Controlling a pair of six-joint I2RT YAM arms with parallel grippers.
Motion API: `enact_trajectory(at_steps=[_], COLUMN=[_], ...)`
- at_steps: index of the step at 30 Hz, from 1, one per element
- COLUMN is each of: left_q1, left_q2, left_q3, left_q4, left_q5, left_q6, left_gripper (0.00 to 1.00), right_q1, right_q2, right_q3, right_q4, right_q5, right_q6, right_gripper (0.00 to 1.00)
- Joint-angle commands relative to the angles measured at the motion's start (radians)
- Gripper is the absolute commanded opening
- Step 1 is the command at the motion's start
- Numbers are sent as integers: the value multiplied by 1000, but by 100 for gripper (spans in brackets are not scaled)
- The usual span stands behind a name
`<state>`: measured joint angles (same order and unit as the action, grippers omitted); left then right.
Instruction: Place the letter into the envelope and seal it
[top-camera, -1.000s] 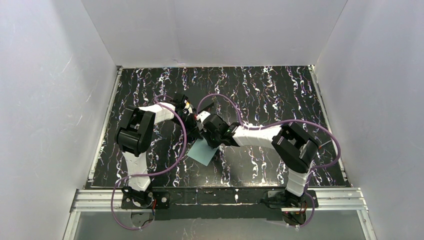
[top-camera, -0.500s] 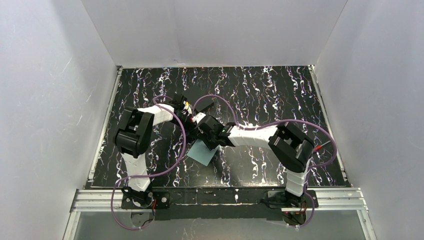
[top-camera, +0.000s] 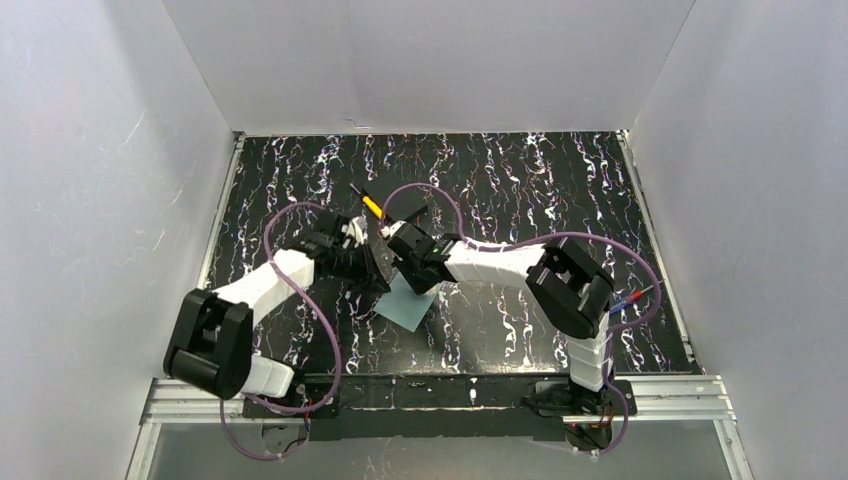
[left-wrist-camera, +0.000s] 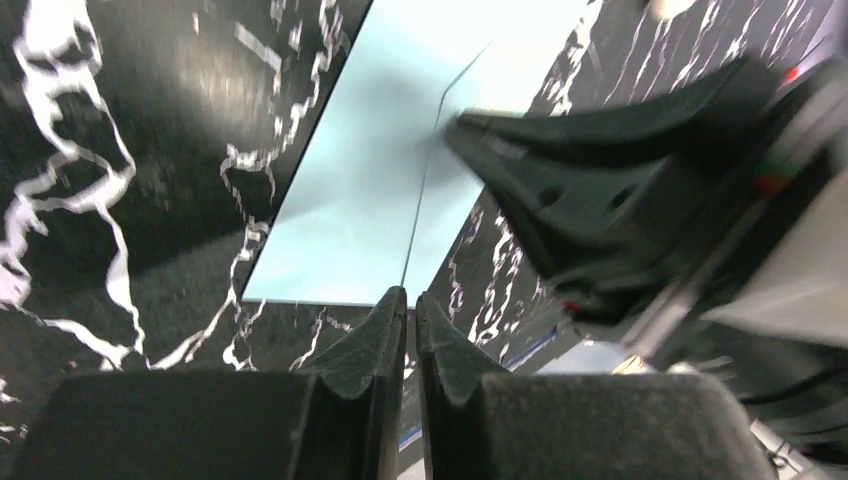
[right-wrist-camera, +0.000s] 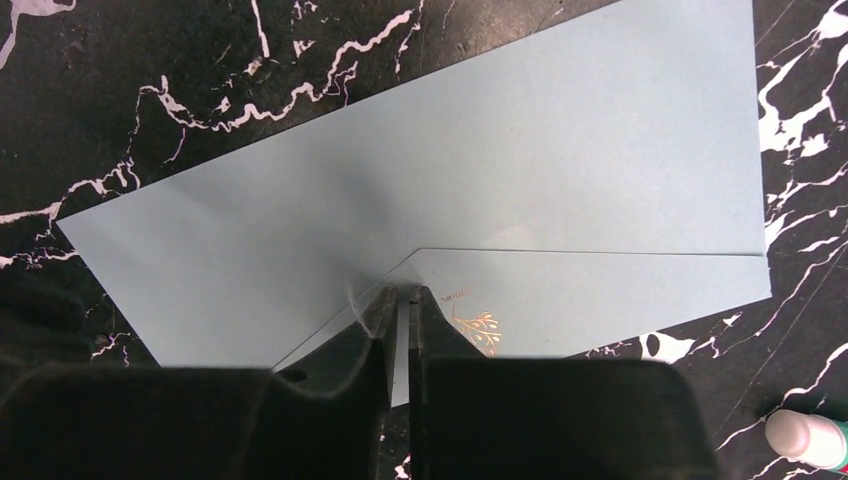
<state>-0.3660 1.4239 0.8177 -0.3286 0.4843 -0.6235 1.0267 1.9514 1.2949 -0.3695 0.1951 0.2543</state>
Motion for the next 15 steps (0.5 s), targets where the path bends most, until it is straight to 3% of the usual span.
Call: enact_trajectory(at_steps=[1,8,15], left_q1=[-32,-117,-200], left_q2=[-91,-59,101], left_q3=[-151,-240,-204], left_q4=[124,372,431], left_q5=[38,15,34], left_q6=[-88,-264,-320], left_gripper=[7,5,0], right_q1=[-17,-66,-83], right_q2=[164,199,206], right_q3=[-48,-13,21], right_q4=[-133,-127,-117], right_q5=[-108,-119,-110], right_q6=[52,125,202], right_gripper=[15,9,7])
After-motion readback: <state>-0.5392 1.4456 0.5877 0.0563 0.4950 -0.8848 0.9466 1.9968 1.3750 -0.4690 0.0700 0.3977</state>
